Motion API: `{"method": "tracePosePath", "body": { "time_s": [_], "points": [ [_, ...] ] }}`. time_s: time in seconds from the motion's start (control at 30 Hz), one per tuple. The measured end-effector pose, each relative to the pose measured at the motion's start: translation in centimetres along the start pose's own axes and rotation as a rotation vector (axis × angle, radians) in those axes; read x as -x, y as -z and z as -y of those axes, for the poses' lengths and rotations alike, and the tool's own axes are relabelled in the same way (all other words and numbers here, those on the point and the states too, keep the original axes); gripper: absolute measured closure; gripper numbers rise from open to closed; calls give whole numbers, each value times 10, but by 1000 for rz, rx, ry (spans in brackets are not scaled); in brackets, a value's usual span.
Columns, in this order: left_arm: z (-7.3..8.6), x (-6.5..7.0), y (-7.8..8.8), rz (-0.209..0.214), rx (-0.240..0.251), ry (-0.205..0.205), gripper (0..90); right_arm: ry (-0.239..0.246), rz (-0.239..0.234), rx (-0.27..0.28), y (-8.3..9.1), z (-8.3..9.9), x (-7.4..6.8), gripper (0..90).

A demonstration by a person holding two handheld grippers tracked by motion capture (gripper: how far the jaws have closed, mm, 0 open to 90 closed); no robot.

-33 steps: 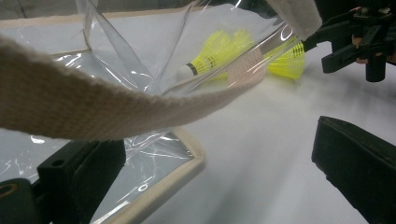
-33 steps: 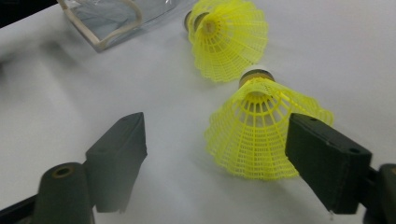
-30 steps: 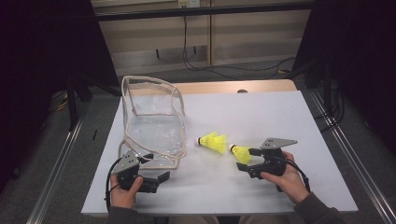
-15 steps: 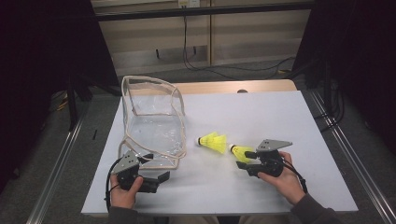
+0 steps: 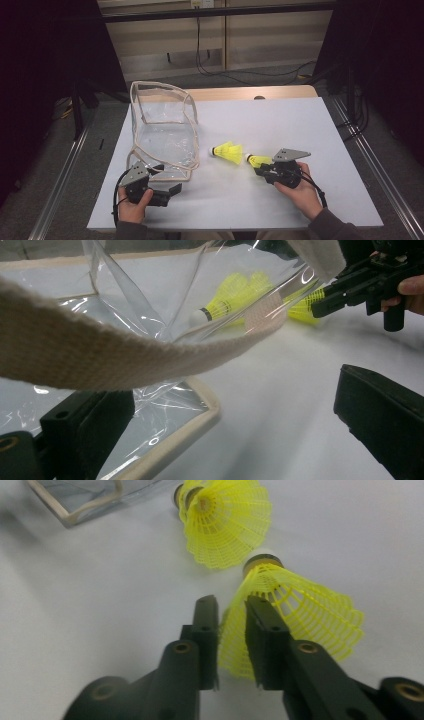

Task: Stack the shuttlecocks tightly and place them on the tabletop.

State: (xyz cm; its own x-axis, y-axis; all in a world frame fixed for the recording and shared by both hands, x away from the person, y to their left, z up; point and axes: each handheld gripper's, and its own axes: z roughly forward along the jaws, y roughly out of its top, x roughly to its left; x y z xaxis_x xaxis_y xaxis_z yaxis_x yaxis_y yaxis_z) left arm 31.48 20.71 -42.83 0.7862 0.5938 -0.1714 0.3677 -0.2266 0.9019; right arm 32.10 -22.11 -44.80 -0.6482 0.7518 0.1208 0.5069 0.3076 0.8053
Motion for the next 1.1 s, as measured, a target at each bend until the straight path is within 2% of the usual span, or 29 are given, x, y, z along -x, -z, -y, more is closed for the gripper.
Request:
{"method": "tracePosePath", "body": {
  "time_s": [0.17, 0.23, 0.63, 1.1],
  "points": [
    [0, 0, 0, 0, -4, -1, 29, -8, -1, 3, 1, 0, 4, 882],
    [0, 0, 0, 0, 1, 1, 29, -16, -3, 4, 2, 1, 6, 891],
    [0, 0, 0, 1, 2, 3, 29, -11, -19, 55, 13, -7, 9, 900],
    [0, 0, 0, 0, 1, 2, 28, 6, -37, 64, 8, -13, 5, 900]
  ]
}}
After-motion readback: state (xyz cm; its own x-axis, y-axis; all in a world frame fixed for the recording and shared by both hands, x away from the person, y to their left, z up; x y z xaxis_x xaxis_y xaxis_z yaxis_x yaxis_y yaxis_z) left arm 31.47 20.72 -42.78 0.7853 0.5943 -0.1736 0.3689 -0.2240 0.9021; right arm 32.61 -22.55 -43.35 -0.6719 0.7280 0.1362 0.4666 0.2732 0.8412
